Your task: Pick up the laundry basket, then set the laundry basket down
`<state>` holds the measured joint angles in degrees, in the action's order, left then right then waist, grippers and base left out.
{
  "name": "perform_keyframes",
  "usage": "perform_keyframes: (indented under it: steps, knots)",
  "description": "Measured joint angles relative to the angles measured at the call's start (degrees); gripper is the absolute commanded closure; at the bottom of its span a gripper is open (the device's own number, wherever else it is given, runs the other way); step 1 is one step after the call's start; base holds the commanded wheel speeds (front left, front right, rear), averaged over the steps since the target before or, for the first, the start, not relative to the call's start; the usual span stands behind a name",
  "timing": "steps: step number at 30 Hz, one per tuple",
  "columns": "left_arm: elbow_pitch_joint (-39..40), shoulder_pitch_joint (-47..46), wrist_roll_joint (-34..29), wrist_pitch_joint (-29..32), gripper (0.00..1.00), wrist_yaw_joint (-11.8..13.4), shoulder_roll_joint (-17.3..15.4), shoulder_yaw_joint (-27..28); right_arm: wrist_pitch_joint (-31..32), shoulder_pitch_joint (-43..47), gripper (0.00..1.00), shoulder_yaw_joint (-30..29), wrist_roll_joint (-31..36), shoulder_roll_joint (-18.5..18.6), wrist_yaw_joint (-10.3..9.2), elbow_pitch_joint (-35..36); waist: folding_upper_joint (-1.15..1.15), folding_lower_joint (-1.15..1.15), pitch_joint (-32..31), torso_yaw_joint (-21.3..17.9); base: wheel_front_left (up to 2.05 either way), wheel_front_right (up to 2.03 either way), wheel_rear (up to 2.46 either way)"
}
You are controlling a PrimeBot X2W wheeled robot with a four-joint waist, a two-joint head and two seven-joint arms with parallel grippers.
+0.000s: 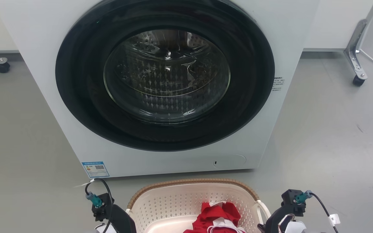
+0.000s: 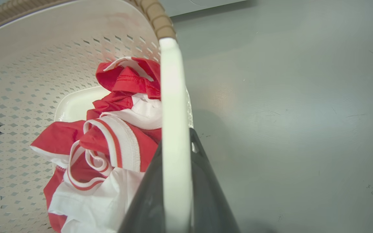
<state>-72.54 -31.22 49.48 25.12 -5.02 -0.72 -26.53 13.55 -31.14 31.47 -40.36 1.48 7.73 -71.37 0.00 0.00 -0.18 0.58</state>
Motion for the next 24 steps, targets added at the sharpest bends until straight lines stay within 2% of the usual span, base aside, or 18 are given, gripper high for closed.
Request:
perform_keyframes:
  steps: [11, 24]
  knots:
    - [0.23, -0.01, 0.47, -0.79, 1.00, 0.31, -0.12, -0.97, -0.85, 0.00, 1.00, 0.65, -0.52, 0.07, -0.04, 0.24, 0.00, 0.00, 0.79, 0.22, 0.00, 0.00, 0.00]
    - [2.36, -0.67, 0.47, -6.99, 1.00, 2.54, -0.10, -2.01, -7.14, -1.26, 1.00, 1.15, 0.16, 0.34, -0.15, 0.82, 0.00, 0.00, 6.61, 0.15, 0.00, 0.00, 0.00]
